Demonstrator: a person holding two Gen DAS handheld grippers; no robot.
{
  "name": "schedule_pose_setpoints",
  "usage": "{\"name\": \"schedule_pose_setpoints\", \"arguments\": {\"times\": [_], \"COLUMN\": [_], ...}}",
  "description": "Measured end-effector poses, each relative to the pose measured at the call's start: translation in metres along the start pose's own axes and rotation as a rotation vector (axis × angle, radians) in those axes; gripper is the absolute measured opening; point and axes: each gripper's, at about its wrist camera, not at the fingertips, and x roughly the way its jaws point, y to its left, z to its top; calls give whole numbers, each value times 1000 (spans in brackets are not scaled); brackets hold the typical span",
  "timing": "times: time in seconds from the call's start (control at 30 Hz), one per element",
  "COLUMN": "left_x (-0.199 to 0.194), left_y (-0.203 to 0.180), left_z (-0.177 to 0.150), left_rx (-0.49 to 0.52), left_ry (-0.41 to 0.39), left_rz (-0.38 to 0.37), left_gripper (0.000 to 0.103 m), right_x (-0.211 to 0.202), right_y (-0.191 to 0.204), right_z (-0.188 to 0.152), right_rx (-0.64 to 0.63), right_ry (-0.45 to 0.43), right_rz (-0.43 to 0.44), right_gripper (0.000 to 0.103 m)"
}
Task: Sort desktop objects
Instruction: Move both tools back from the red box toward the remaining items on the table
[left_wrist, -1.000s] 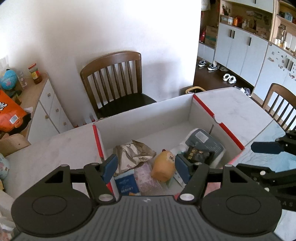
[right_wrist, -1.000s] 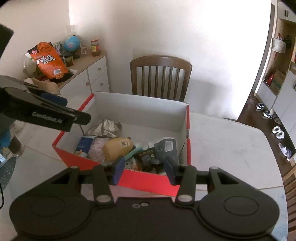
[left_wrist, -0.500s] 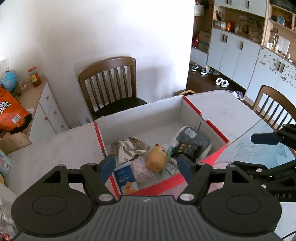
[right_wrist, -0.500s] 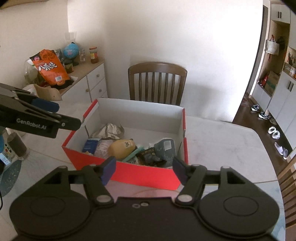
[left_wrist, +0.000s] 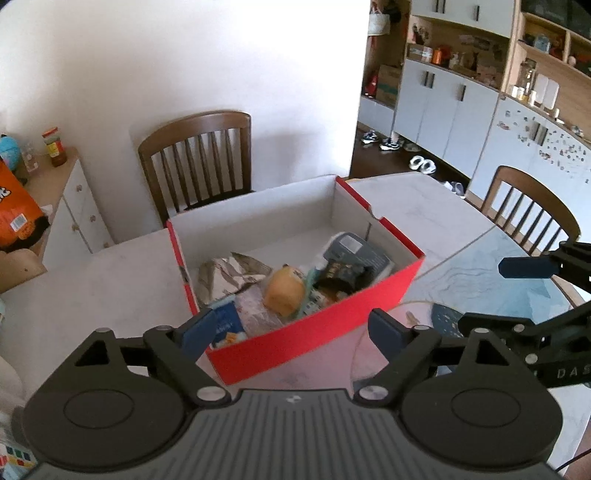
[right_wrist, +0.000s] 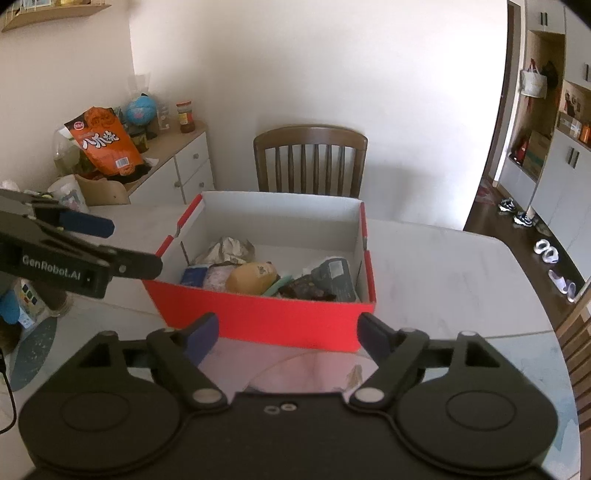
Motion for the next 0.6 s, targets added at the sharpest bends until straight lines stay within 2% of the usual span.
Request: {"name": "schedule_pose_setpoints", "arguments": {"times": [0.1, 0.13, 0.27, 0.6], "left_x": [-2, -2, -2, 12], "left_y": [-4, -5, -14, -25], "left_z": [-8, -11, -24, -60], "left_rx": [0, -1, 17, 19], "left_ry": [-17, -23, -38, 5], "left_rz": [-10, -17, -23, -48], "left_gripper": [94, 103, 103, 103], "right_x": [-4, -4, -7, -6], "right_y": [-2, -3, -8, -8], "right_z": [-7, -10, -24, -66], "right_rx": [14, 19, 39, 77], "right_ry": [2, 3, 6, 30], "right_rz": [-14, -18, -38, -85], "right_gripper": [85, 85, 87, 87]}}
